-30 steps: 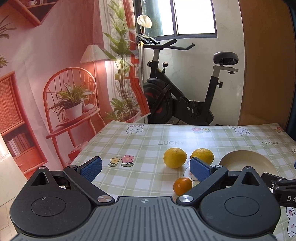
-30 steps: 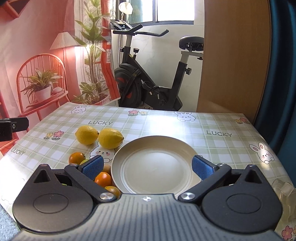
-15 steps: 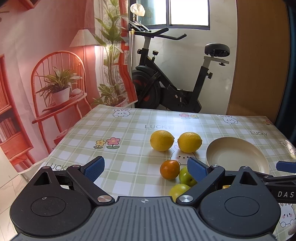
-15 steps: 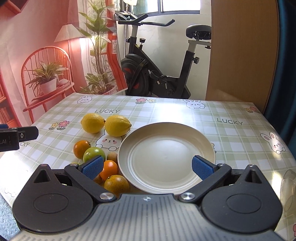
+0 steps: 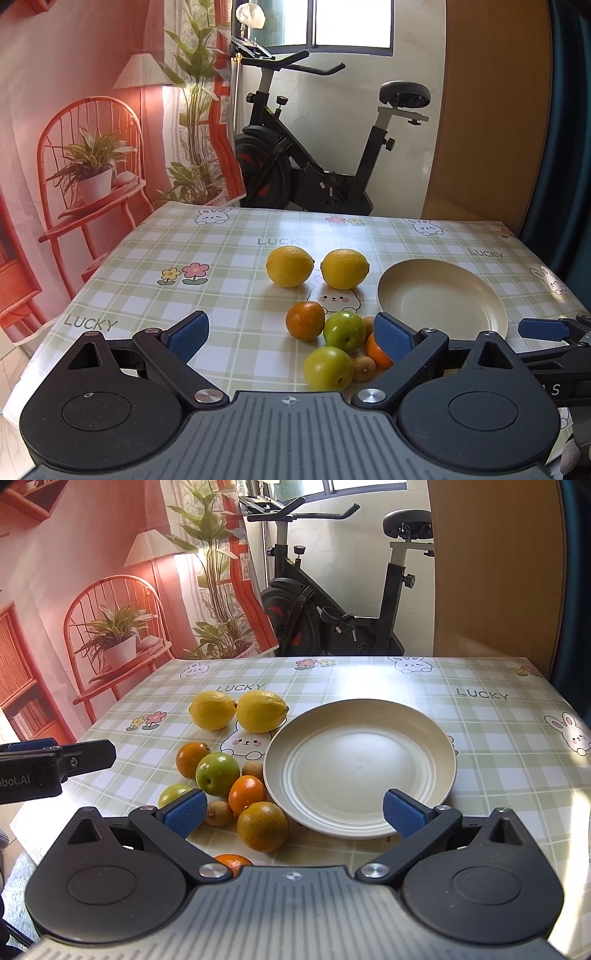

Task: Organize fruits
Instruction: 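Move the left tool down toward the small tangerine beside the fruit pile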

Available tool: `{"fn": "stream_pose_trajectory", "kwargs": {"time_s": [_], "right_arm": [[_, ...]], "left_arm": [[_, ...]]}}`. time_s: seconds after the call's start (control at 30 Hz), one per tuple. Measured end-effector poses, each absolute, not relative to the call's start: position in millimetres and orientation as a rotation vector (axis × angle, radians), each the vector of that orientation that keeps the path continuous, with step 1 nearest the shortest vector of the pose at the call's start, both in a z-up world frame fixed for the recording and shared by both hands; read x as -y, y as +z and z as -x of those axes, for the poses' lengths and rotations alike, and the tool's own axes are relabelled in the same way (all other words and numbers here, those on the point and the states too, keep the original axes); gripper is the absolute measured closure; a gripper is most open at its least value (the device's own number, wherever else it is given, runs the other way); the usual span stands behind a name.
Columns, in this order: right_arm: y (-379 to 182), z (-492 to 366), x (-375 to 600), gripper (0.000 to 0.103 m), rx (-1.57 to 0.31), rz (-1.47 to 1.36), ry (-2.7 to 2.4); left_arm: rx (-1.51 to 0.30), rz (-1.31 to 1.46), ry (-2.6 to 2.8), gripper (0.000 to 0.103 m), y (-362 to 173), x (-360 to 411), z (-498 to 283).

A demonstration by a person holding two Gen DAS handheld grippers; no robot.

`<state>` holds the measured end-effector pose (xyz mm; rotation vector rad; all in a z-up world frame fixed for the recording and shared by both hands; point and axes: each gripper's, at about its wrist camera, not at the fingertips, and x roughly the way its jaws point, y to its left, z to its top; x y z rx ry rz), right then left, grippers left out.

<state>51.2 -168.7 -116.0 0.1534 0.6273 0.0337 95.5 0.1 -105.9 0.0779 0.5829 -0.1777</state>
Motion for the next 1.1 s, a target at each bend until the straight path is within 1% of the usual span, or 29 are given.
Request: {"fn": "stream_pose_trajectory", "kwargs": {"time_s": [0.17, 0.23, 0.57, 0.97, 1.1], "right_arm": [[-117, -49, 171, 0.001, -0.624, -0.162, 0.025], [-118, -50, 174, 0.003, -0.636, -0.172, 0.017], [-124, -50, 176, 0.003, -0.654, -0.166, 0.000], [-129, -52, 181, 0.003, -0.687, -0.181, -0.039], [-131, -52, 180, 0.003, -0.699, -0.176, -0.035]], "left_arm": [[-0.604, -0.064, -0.179, 0.006, -106, -2, -95], [-0.612, -0.062, -0.178, 0.006, -106, -2, -96], [-0.636, -0.082, -0.160, 0.006, -111, -1, -96], [-0.665, -0.066, -0.165, 0.009, -114, -3, -97], [-0.672, -0.063, -0.185, 0.012, -115, -1, -97]]}}
